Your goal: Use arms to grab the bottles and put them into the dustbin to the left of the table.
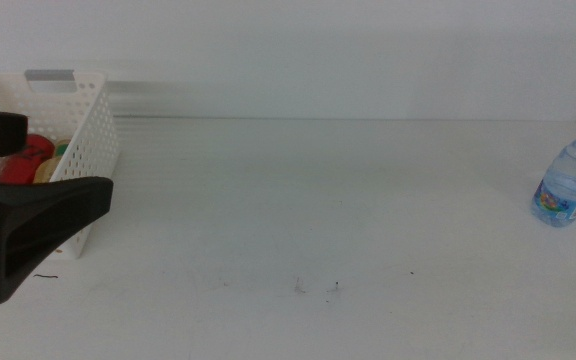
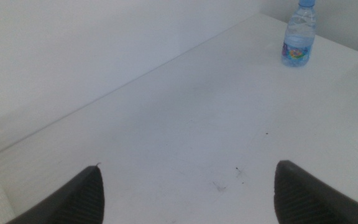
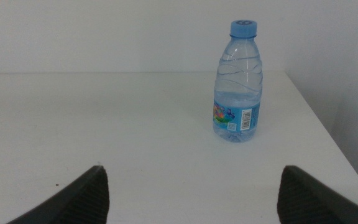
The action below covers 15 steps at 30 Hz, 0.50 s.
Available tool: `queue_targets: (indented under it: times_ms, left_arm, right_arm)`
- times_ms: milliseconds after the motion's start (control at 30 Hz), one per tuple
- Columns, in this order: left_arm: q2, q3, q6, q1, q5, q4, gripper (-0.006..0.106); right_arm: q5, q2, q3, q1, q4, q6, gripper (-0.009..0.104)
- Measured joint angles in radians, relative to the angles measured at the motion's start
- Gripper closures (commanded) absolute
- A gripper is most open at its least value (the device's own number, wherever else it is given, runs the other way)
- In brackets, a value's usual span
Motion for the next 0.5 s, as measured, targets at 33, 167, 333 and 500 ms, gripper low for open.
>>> queue_targets:
  times_ms: [33,167,333,500]
  left_arm:
    - [0.0,0.0,0.0,0.0,0.0,0.002,0.007]
    - [0.0,0.0,0.0,0.0,0.0,0.002,0.007]
    - [0.0,0.0,0.0,0.0,0.0,0.002,0.007]
    - [0.0,0.0,0.0,0.0,0.0,0.002,0.007]
  right_arm:
    - [0.0,0.0,0.0,0.0,0.0,0.0,0.01]
    - [0.0,0.0,0.0,0.0,-0.084,-0.033,0.01]
    - [0.0,0.0,0.0,0.0,-0.125,-0.044,0.01]
    - [-0.033,0.0,0.0,0.0,-0.095,-0.02,0.01]
